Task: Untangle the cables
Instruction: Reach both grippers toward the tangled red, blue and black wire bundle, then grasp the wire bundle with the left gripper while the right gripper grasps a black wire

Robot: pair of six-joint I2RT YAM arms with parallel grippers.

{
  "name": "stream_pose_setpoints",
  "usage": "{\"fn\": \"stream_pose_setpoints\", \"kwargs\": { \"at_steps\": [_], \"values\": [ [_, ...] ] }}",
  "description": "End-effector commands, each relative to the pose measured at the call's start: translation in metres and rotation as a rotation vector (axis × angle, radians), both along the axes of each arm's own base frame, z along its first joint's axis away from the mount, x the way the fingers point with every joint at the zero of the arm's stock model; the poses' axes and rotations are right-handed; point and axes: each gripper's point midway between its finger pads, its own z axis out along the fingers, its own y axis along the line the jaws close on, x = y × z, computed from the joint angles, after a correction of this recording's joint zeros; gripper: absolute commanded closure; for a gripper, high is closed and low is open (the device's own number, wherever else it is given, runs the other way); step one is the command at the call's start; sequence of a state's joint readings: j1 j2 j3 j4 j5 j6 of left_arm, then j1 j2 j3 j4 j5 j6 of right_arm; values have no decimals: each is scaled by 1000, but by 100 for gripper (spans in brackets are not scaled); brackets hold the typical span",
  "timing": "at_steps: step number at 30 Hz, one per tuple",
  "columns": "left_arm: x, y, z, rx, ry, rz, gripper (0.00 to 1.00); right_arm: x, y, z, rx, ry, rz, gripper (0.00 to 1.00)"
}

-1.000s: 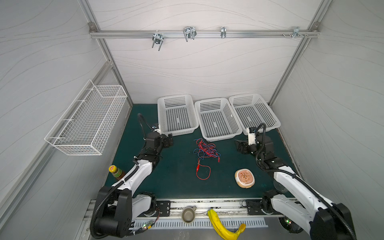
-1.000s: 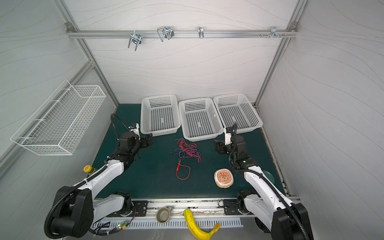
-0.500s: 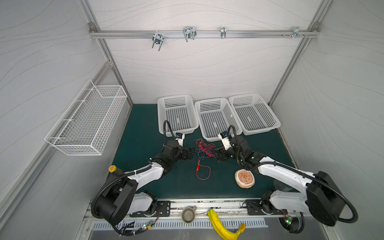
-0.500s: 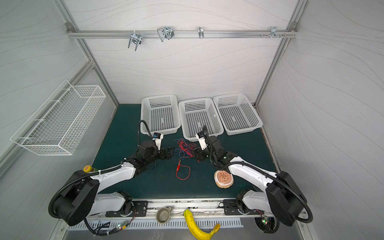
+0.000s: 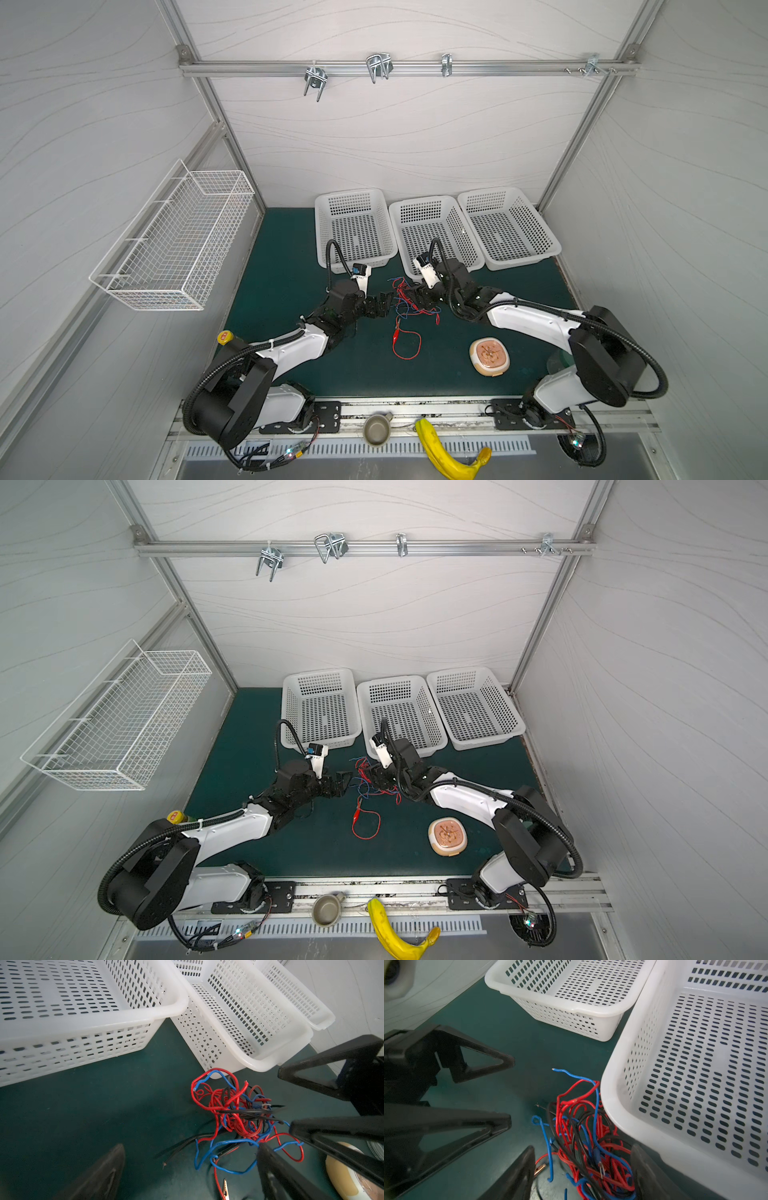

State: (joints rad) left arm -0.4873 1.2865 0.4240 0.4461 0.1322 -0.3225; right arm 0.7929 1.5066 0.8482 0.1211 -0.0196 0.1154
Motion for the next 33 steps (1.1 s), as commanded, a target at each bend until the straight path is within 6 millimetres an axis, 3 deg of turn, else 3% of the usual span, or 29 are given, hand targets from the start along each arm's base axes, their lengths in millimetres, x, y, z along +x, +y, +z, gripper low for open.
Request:
{"fn": "stream_pose_setpoints", "kwargs": {
  "at_steps": [1, 13, 20, 26, 30, 33],
  "values": [
    [12, -3, 23, -45, -62, 29, 0, 0, 11, 1, -15, -14, 36, 30],
    [9, 0, 23, -12, -53, 27, 2, 1, 14, -19, -34, 33, 26, 48],
    [7, 2, 16, 1, -17, 34, 2, 2, 12, -23, -44, 44, 11, 75],
    [7, 0, 15, 9, -3, 24, 2, -4, 13, -4, -28, 21, 29, 100],
    [8, -1, 17, 1, -8, 22, 2, -11, 11, 22, -5, -33, 43, 100],
    [8, -3, 20, -9, -14, 20, 2, -16, 8, 52, 35, -89, 51, 100]
  ]
}}
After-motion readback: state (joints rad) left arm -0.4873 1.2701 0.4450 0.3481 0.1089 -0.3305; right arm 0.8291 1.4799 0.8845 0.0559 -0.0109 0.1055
